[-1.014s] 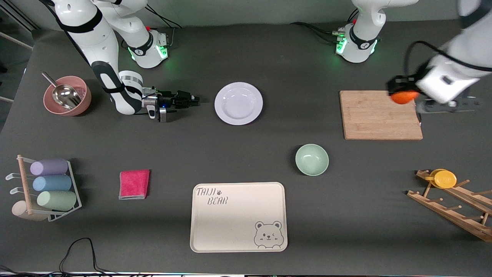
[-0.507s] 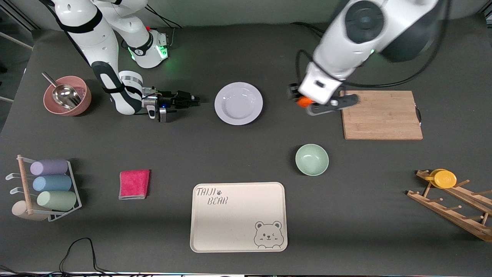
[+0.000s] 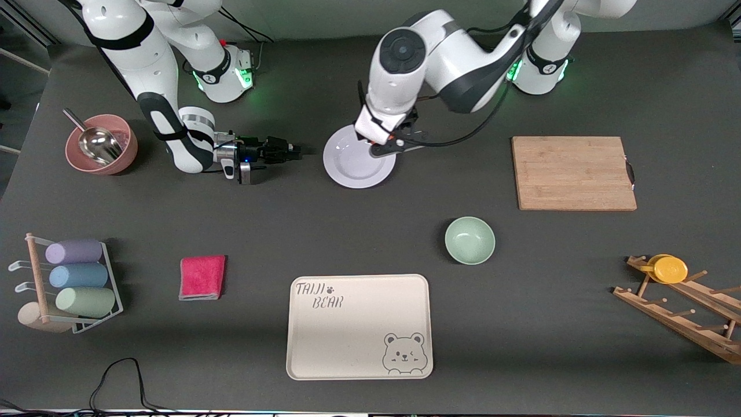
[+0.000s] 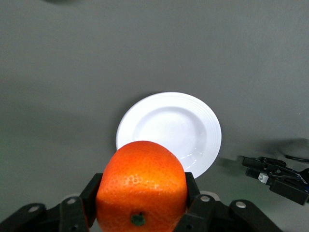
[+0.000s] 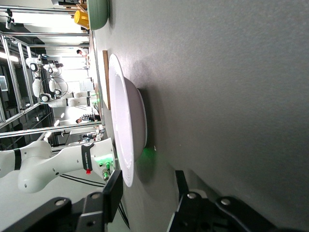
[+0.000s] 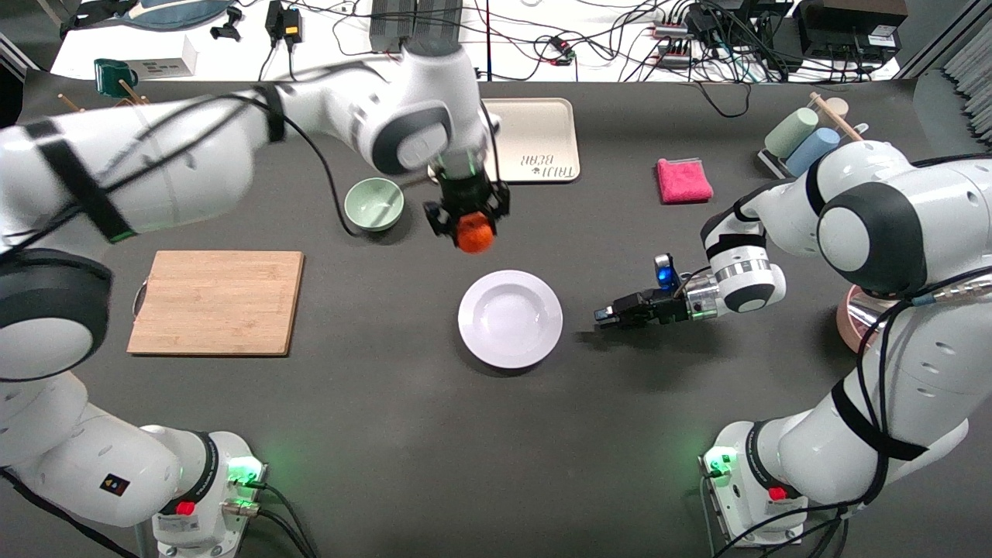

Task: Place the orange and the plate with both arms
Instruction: 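Lower the orange onto the plate and open the left gripper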

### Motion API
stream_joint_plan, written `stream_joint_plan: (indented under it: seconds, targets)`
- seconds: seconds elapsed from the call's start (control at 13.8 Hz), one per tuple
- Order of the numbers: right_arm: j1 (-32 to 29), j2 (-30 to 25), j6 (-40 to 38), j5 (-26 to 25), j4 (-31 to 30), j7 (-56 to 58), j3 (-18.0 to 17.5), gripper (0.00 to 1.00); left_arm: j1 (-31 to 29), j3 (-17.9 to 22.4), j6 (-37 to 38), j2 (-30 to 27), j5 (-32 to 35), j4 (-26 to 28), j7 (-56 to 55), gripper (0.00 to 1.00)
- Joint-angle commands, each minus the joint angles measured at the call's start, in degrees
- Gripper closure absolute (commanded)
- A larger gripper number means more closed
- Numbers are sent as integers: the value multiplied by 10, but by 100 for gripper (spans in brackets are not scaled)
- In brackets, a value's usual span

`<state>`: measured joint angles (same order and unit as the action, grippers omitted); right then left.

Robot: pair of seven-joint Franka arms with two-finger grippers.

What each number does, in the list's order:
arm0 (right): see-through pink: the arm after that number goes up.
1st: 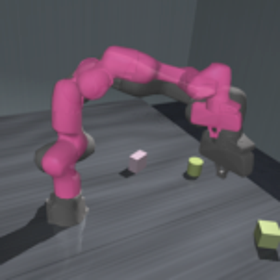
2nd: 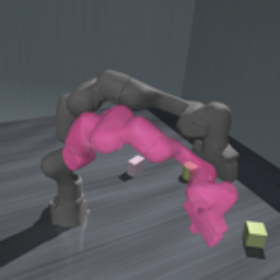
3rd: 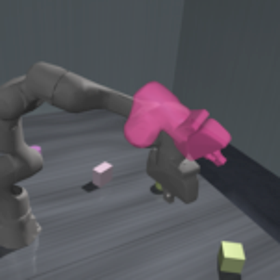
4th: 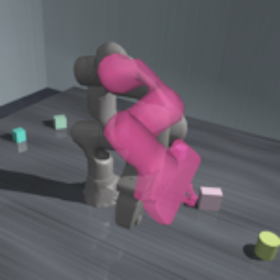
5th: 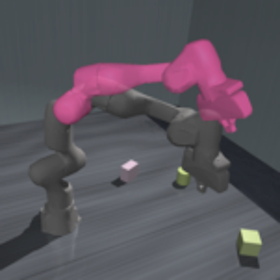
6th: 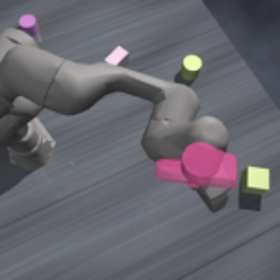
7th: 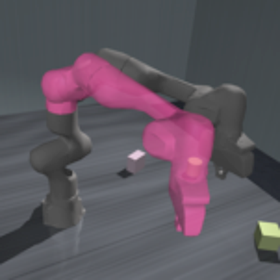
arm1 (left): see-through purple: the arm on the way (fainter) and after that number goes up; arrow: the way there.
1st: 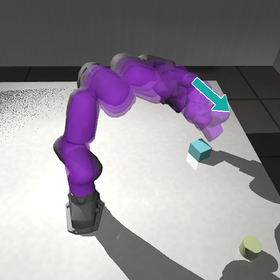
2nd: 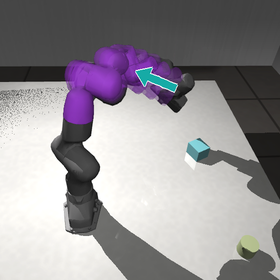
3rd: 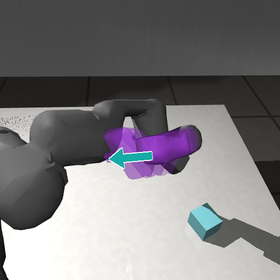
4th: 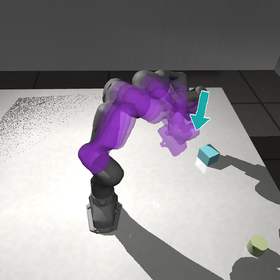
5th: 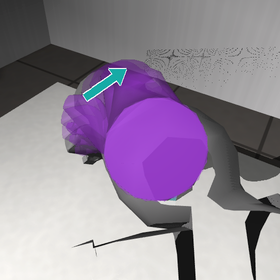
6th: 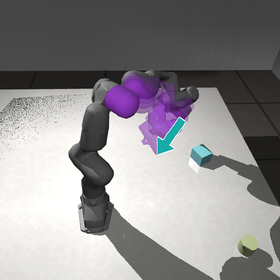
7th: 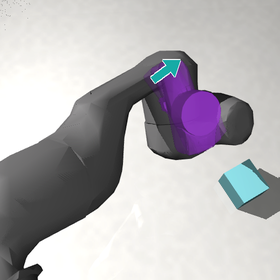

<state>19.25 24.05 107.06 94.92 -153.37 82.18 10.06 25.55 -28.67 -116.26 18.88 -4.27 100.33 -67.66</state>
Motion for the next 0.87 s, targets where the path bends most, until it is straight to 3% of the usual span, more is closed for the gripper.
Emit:
stream_joint_plan:
  seconds: [0.0, 0.36, 0.8]
  targets:
    - [2, -1, -4, 14, -1, 11, 0, 49, 27, 10, -73, 40, 22, 23, -33, 100]
    - [2, -2, -4, 14, -1, 11, 0, 49, 58, 13, -147, 127, 105, 25, -92, 100]
    - [2, -2, -4, 14, -1, 11, 0, 49, 75, 15, -217, 181, 141, 24, -139, 100]
